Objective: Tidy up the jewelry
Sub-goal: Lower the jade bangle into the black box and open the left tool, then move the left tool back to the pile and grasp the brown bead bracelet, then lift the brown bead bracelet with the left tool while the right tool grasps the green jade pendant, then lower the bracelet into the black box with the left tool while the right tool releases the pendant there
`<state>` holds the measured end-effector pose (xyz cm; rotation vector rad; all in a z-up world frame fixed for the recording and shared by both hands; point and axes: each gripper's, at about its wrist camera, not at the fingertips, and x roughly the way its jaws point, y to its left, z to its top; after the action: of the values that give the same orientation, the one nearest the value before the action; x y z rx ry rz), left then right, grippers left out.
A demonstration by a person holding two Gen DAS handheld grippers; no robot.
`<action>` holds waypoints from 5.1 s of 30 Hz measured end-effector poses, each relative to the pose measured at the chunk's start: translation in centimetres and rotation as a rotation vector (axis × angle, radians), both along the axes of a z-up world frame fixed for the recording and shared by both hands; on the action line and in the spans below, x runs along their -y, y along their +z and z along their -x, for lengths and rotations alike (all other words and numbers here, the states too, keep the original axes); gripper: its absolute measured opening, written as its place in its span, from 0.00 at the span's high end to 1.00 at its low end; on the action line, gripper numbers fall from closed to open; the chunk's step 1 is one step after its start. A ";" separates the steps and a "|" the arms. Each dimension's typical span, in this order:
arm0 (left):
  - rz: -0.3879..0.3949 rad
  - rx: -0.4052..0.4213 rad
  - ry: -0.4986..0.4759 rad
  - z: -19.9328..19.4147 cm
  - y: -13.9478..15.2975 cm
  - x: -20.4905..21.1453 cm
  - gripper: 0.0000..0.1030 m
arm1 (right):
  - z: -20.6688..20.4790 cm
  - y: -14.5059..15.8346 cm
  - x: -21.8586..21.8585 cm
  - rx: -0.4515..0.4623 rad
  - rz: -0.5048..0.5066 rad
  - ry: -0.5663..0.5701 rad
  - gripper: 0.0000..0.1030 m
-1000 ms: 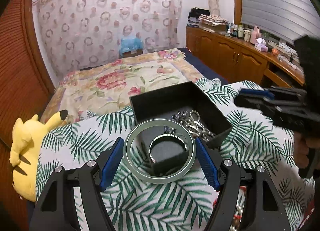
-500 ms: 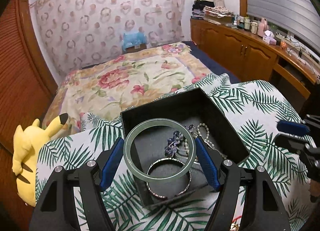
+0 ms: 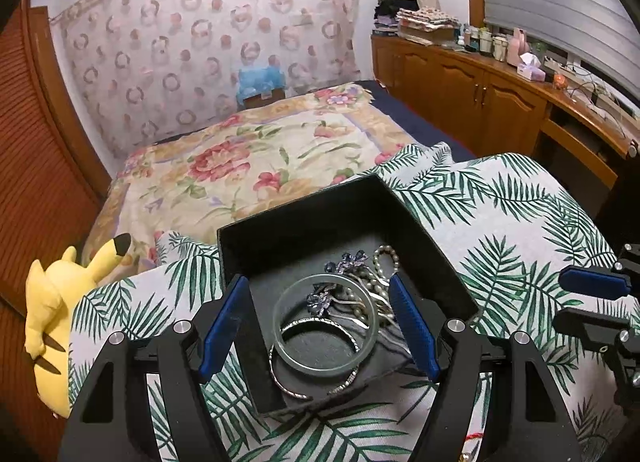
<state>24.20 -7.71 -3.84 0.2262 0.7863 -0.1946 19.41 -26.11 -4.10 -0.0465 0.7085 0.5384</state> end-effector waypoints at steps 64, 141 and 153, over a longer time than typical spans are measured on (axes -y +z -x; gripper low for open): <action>0.291 -0.124 -0.043 17.7 -4.8 -4.6 0.88 | 14.4 -5.7 -3.5 -0.035 0.099 0.021 0.70; 0.316 0.133 -0.042 22.7 2.9 -7.7 0.88 | 11.9 3.1 -4.5 0.099 0.198 0.074 0.88; 0.292 0.173 -0.090 17.6 5.2 -6.5 0.88 | 7.4 3.8 -4.3 0.118 0.179 0.074 0.88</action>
<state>6.58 -1.24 1.40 0.0017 0.5676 -0.3663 11.99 -21.82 -0.32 -0.2703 0.6401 0.5379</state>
